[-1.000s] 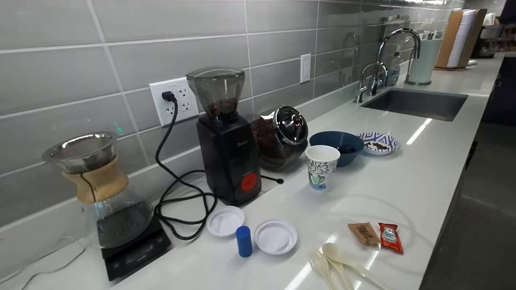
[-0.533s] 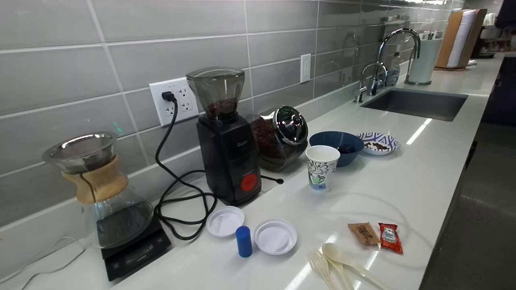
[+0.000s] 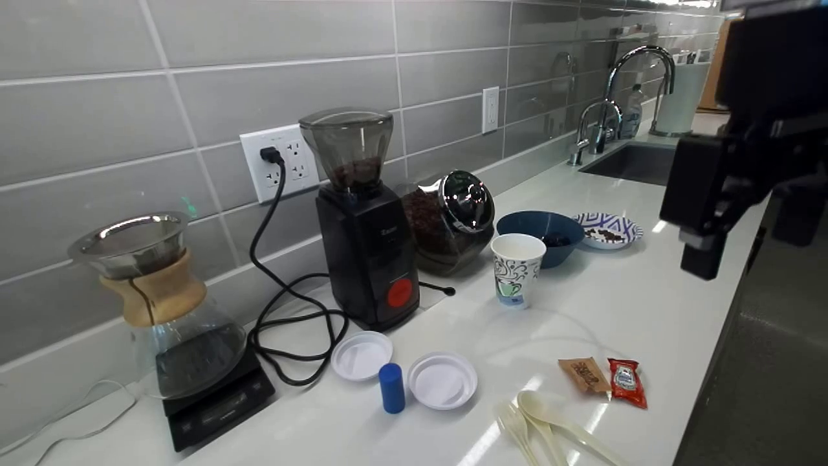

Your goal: Use a spoon to move some contents from the dish to the cup

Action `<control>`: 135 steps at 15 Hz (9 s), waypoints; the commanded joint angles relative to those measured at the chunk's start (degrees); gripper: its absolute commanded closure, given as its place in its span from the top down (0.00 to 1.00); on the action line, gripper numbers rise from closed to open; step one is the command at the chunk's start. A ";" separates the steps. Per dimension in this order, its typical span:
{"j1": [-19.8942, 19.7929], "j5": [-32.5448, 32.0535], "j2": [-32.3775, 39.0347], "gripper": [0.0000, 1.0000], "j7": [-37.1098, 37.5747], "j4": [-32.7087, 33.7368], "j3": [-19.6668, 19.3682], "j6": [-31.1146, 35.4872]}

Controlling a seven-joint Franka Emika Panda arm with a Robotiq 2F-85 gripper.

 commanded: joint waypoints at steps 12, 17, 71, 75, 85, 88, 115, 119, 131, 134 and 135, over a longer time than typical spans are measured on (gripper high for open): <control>6.16 -3.58 1.30 1.00 -11.17 -14.47 -1.47 27.00; 6.22 -3.79 2.62 1.00 -11.94 -14.26 -1.48 28.32; 8.85 8.68 30.01 0.50 -20.87 -12.39 -0.48 50.63; 8.45 9.00 30.45 0.44 -20.64 -12.31 -0.57 50.94; 7.81 9.66 32.90 0.43 -21.50 -11.21 -0.62 51.97; 7.63 9.35 33.45 0.30 -21.35 -10.99 -0.51 52.10; 2.04 -8.94 8.54 0.14 -10.83 -9.94 -4.63 13.75; -1.54 -12.14 9.49 0.03 -12.68 -5.56 -7.18 7.91; -8.47 -24.71 38.44 0.03 -29.97 32.60 -14.86 -9.63; -8.85 -26.01 47.46 0.03 -28.88 41.38 -15.36 -10.28; -8.87 -26.78 50.42 0.03 -28.07 44.34 -15.69 -10.36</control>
